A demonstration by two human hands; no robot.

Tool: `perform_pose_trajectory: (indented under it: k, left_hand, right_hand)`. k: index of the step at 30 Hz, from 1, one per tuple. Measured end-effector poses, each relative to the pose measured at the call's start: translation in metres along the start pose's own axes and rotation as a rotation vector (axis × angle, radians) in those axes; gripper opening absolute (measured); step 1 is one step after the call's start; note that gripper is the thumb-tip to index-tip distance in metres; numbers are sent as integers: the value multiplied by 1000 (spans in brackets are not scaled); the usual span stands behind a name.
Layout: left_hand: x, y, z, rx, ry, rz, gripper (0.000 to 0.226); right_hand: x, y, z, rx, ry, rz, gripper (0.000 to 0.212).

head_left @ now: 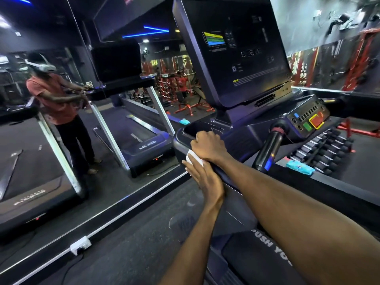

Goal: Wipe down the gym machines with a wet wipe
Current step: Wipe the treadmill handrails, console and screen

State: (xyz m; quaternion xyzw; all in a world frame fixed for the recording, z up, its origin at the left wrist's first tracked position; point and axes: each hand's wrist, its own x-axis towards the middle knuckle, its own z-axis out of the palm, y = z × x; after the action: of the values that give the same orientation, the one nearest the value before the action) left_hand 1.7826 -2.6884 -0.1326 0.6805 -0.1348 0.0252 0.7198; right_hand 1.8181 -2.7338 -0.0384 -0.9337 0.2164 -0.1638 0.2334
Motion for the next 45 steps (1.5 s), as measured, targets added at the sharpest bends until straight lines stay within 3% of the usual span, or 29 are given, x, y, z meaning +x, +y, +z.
perform_pose_trajectory:
  k: [5, 10, 14, 19, 23, 28, 32, 35, 38, 42, 45]
  left_hand:
    - [11, -2, 1, -10, 63, -126, 53]
    - [-20, -1, 2, 29, 0, 31, 53]
    - [-11, 0, 1, -61, 67, -108, 56]
    - [-35, 5, 11, 103, 8, 93, 51]
    - [-25, 10, 6, 34, 68, -53, 50]
    - [-64, 9, 10, 172, -54, 155, 52]
    - [-63, 9, 12, 156, 11, 35, 50]
    - [-91, 10, 16, 299, -104, 91, 52]
    - [-101, 8, 20, 185, -32, 99, 51]
    - [-101, 9, 28, 146, 21, -22, 53]
    - [-129, -1, 29, 200, -43, 143, 52]
  right_hand:
    - [-1, 11, -5, 193, 0, 42, 22]
    - [-9, 20, -10, 258, 9, 35, 22]
    - [-19, 28, -14, 289, 1, 13, 20]
    - [-27, 38, -21, 346, 18, -2, 19]
    - [-43, 46, -28, 384, -1, -32, 23]
    - [-54, 52, -32, 402, 35, -41, 24]
    - [-63, 55, -35, 425, 56, -44, 24]
    - [-67, 59, -36, 458, 79, -28, 24]
    - [-71, 60, -37, 464, 86, -23, 24]
    - [-80, 65, -40, 447, 74, -32, 24]
    - [-80, 67, -41, 442, 76, -26, 23]
